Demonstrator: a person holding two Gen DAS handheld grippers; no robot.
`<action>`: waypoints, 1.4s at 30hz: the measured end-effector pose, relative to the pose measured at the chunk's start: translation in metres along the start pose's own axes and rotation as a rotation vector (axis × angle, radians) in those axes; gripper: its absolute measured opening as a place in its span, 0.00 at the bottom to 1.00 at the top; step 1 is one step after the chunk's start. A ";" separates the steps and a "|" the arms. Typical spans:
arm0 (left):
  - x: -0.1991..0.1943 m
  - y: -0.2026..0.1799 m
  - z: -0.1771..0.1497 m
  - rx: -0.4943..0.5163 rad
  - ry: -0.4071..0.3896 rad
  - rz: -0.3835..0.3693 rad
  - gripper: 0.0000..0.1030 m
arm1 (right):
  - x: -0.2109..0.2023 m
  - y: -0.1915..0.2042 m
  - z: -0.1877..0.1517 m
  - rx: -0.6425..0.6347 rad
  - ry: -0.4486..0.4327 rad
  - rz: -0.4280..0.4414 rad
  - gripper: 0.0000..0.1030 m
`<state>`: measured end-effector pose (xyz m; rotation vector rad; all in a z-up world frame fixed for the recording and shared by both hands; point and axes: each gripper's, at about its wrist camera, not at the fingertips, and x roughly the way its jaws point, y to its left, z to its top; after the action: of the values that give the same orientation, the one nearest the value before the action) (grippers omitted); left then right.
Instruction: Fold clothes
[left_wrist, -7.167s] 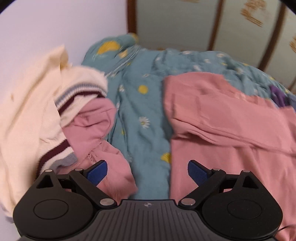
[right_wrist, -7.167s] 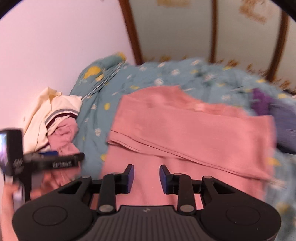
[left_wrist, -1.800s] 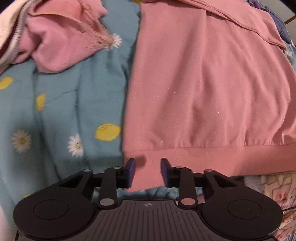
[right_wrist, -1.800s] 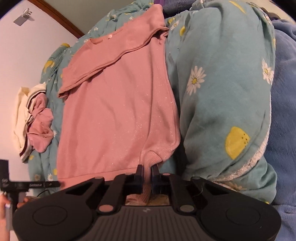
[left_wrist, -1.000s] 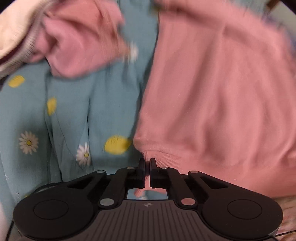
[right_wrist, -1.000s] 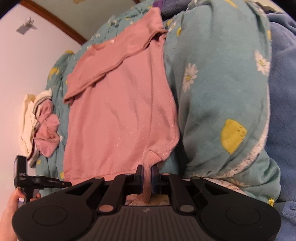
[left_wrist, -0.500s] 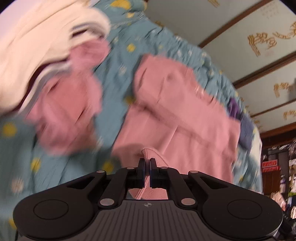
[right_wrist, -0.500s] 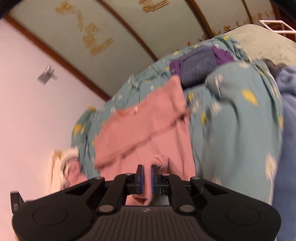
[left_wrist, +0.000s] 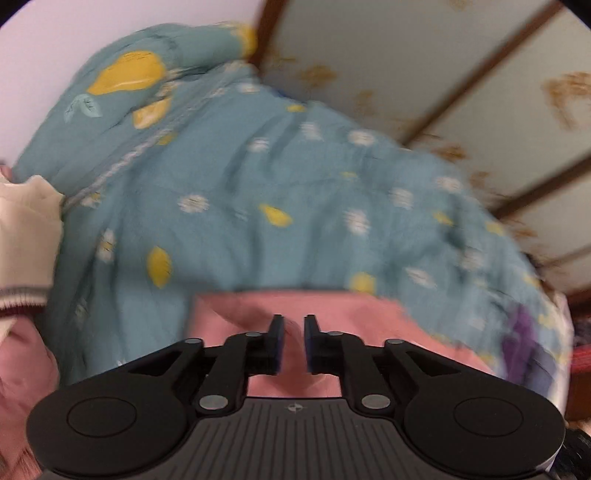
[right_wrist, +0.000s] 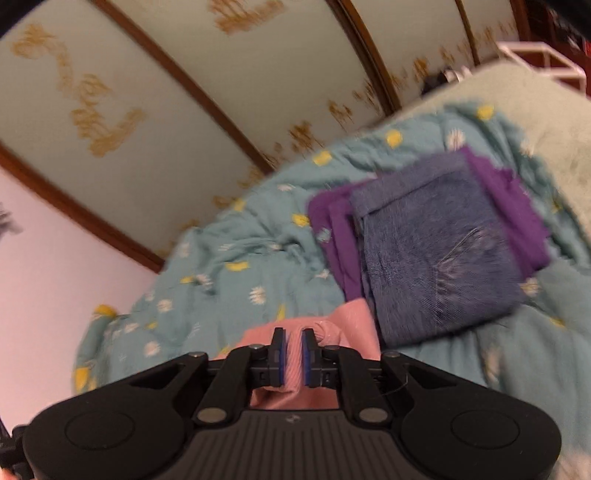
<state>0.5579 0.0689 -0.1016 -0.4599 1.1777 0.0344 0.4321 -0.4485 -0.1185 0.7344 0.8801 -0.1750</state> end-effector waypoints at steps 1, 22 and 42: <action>0.002 0.005 0.003 -0.004 -0.013 -0.014 0.20 | 0.013 -0.005 0.006 0.017 -0.008 -0.037 0.17; -0.012 -0.023 -0.081 0.243 0.019 -0.085 0.53 | 0.006 0.055 -0.037 -0.261 0.128 -0.039 0.33; -0.030 0.020 -0.079 0.295 -0.083 0.004 0.33 | -0.008 0.034 -0.034 -0.399 -0.016 -0.010 0.33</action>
<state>0.4710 0.0642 -0.1047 -0.1944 1.0810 -0.1151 0.4202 -0.4023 -0.1088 0.3560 0.8693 -0.0116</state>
